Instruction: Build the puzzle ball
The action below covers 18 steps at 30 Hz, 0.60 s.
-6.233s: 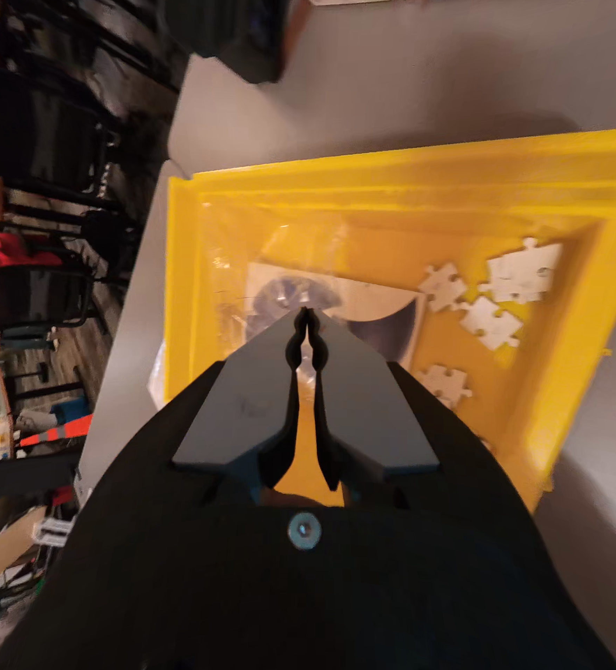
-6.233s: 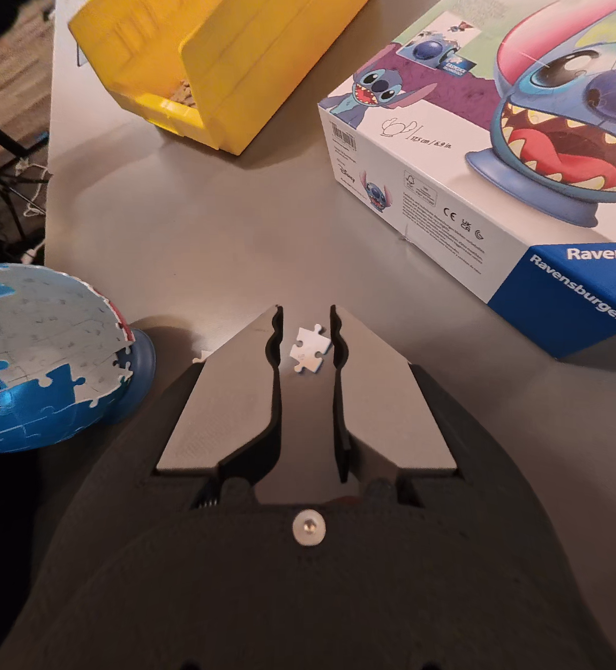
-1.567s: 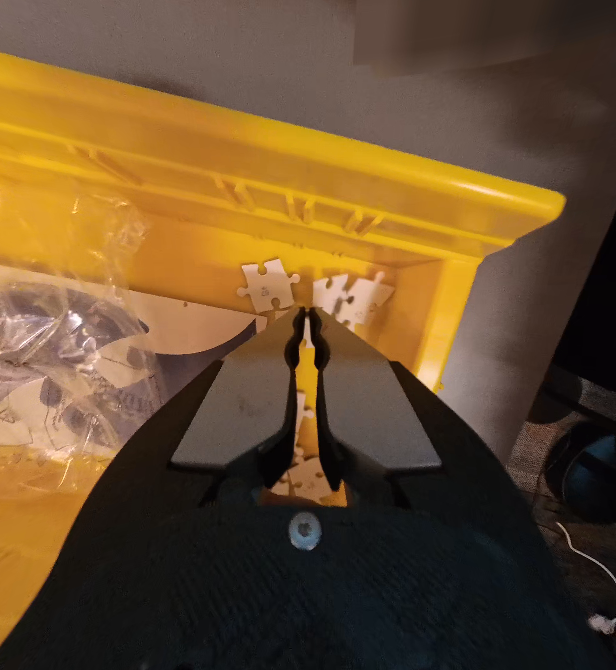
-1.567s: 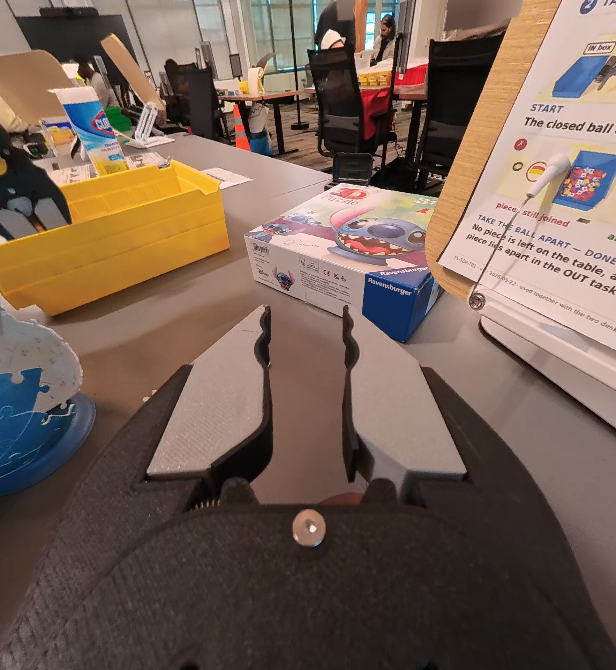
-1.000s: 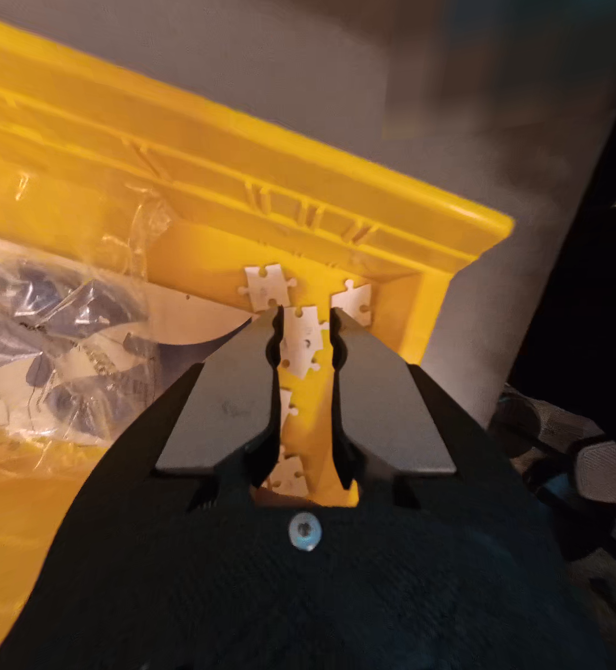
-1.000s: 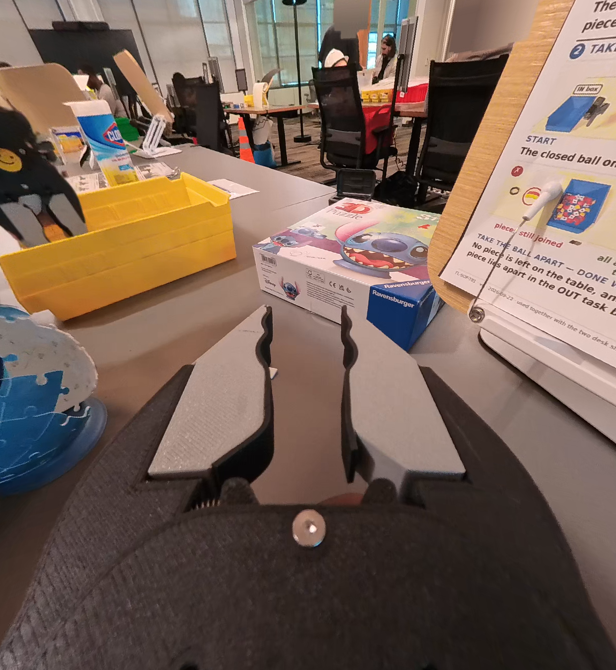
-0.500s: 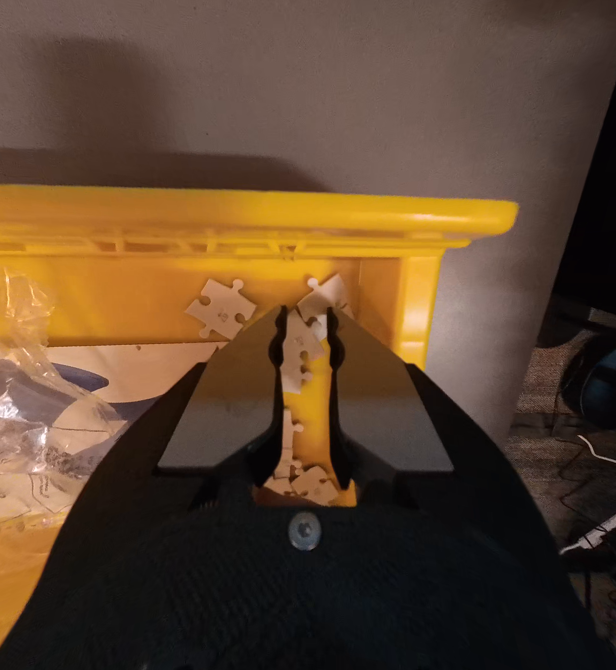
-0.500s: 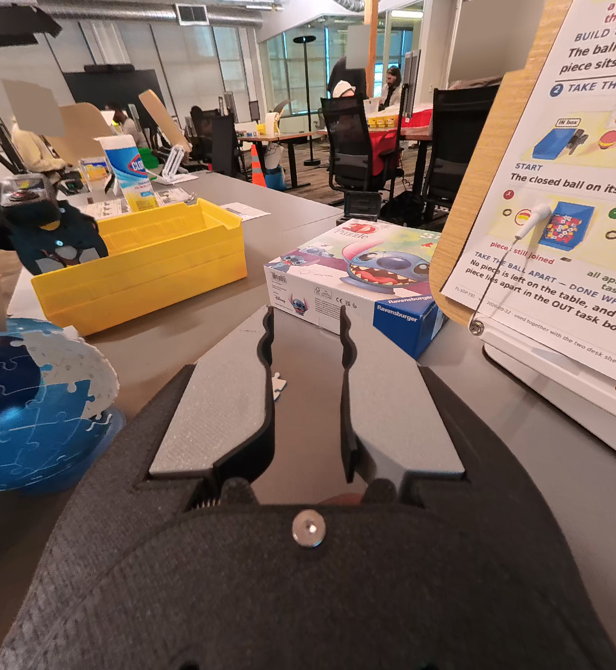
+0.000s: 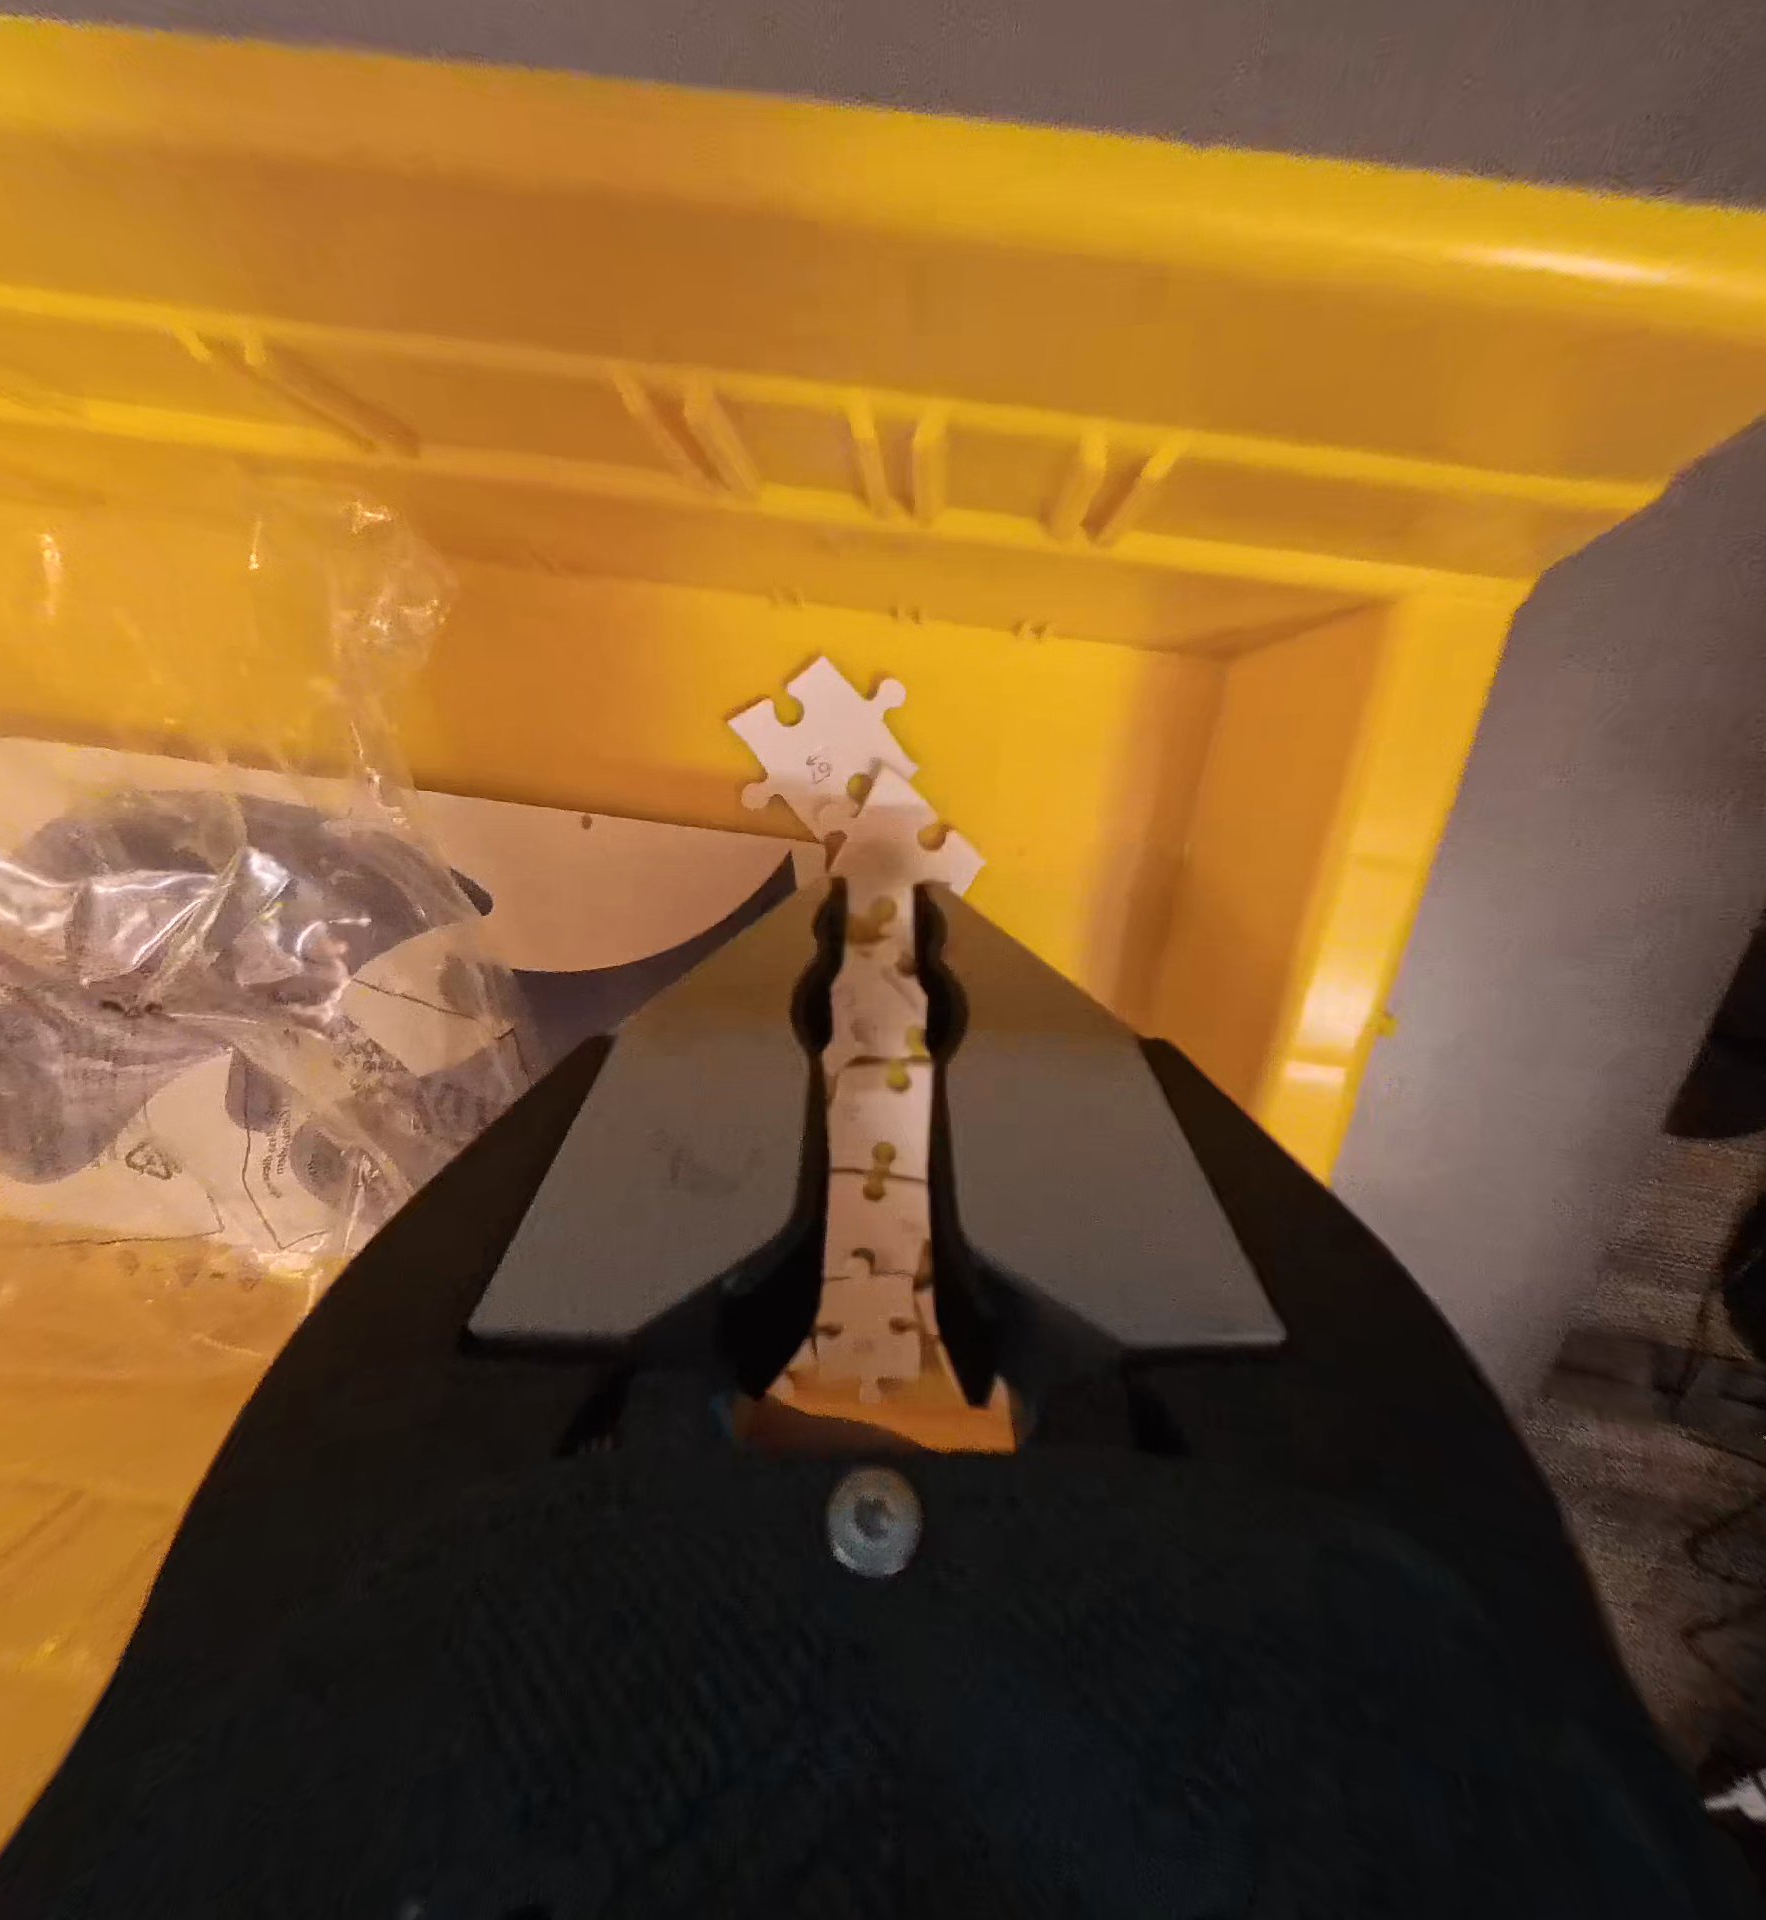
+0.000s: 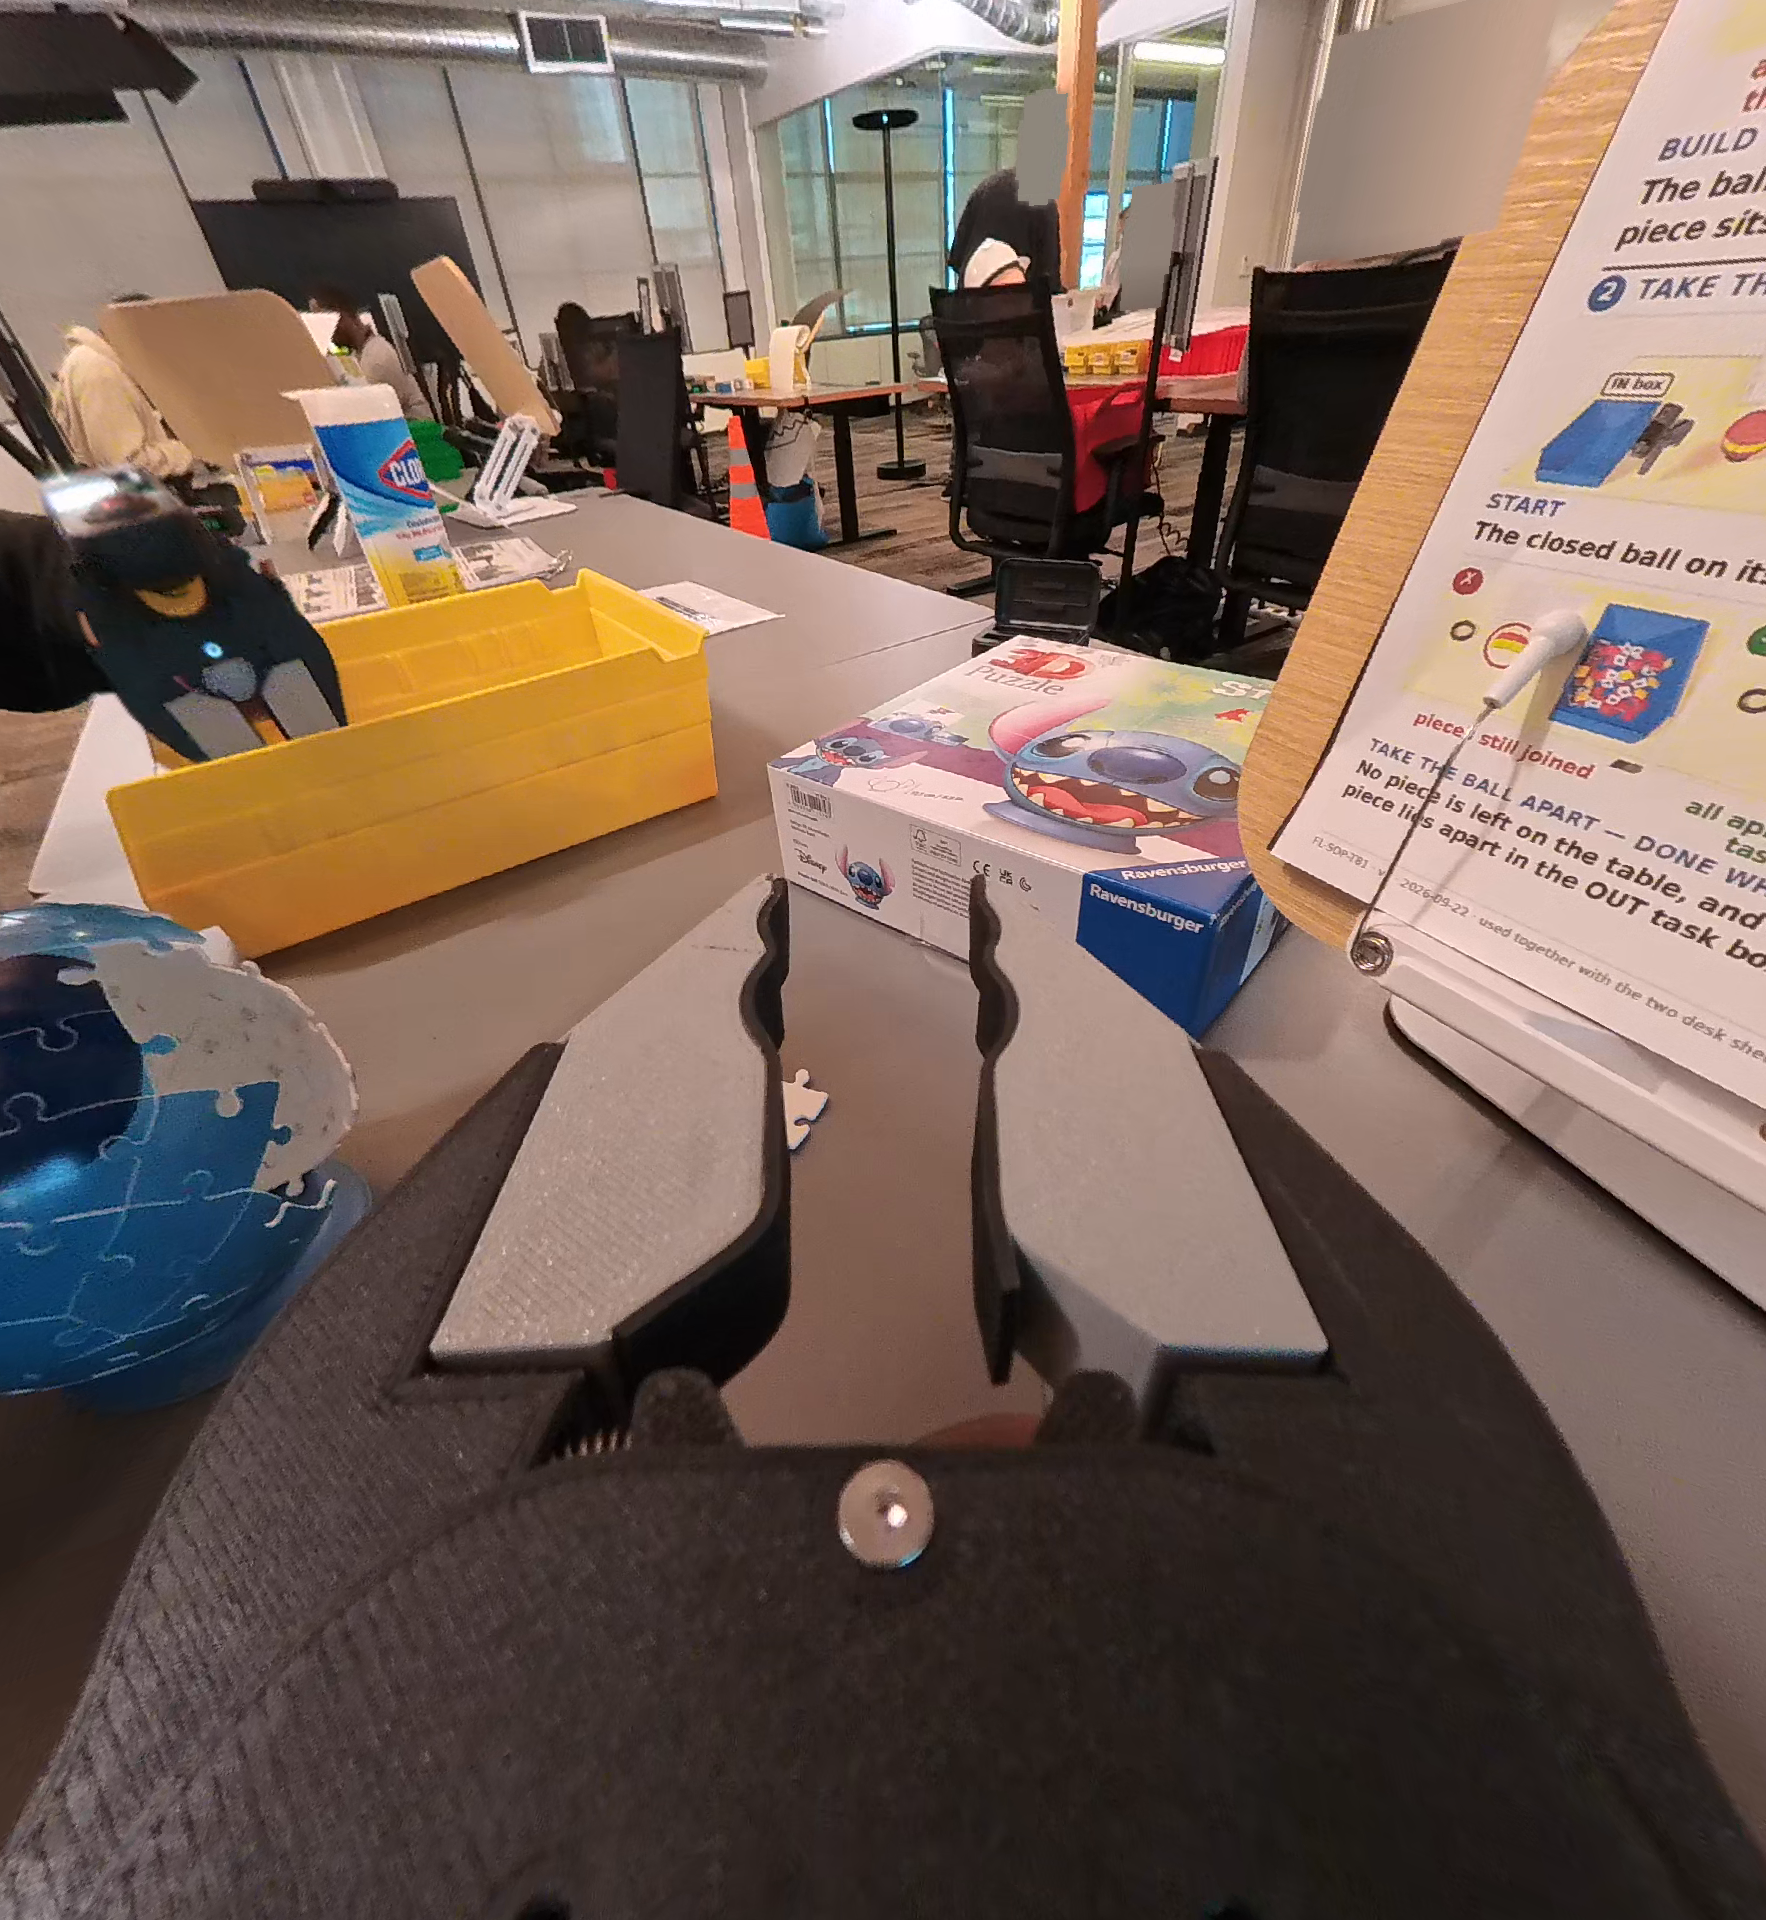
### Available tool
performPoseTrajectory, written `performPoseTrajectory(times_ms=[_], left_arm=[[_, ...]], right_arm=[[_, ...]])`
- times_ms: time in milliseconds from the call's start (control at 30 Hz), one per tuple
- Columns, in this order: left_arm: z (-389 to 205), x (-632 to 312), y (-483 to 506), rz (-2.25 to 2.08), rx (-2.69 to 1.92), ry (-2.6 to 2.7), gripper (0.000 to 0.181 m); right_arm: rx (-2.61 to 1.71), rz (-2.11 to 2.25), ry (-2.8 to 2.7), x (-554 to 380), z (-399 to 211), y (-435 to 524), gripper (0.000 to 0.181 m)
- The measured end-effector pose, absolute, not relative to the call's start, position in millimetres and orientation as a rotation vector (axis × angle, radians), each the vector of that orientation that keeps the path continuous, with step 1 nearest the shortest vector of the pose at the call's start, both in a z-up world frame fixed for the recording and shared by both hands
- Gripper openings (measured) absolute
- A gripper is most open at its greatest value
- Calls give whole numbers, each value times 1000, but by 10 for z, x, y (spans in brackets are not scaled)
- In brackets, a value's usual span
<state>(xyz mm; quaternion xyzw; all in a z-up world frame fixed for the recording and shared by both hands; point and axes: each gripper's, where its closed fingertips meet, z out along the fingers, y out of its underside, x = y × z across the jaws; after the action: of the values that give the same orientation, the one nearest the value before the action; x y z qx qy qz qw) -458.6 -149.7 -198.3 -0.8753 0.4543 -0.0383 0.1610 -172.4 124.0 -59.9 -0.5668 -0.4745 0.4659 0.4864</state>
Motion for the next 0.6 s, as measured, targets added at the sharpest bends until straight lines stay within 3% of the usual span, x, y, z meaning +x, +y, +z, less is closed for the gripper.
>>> performPoseTrajectory(times_ms=[133,233,367,467,600], left_arm=[[-1936,-4480,-1460,-110,-2511,1196,35],[-2053,-4605,-1433,69,-2580,1126,38],[-2092,-4505,-1533,-48,-2719,897,44],[-2099,-4480,-1524,-60,-2704,836,34],[-2109,-4494,-1510,-84,-2713,796,36]], right_arm=[[-1372,1137,-1151,-1715,-578,1231,31],[-1366,1135,-1150,-1705,-561,1227,31],[-1357,1138,-1145,-1681,-531,1223,31],[-1346,1150,-1140,-1668,-498,1208,31],[-1337,1159,-1150,-1674,-483,1173,31]])
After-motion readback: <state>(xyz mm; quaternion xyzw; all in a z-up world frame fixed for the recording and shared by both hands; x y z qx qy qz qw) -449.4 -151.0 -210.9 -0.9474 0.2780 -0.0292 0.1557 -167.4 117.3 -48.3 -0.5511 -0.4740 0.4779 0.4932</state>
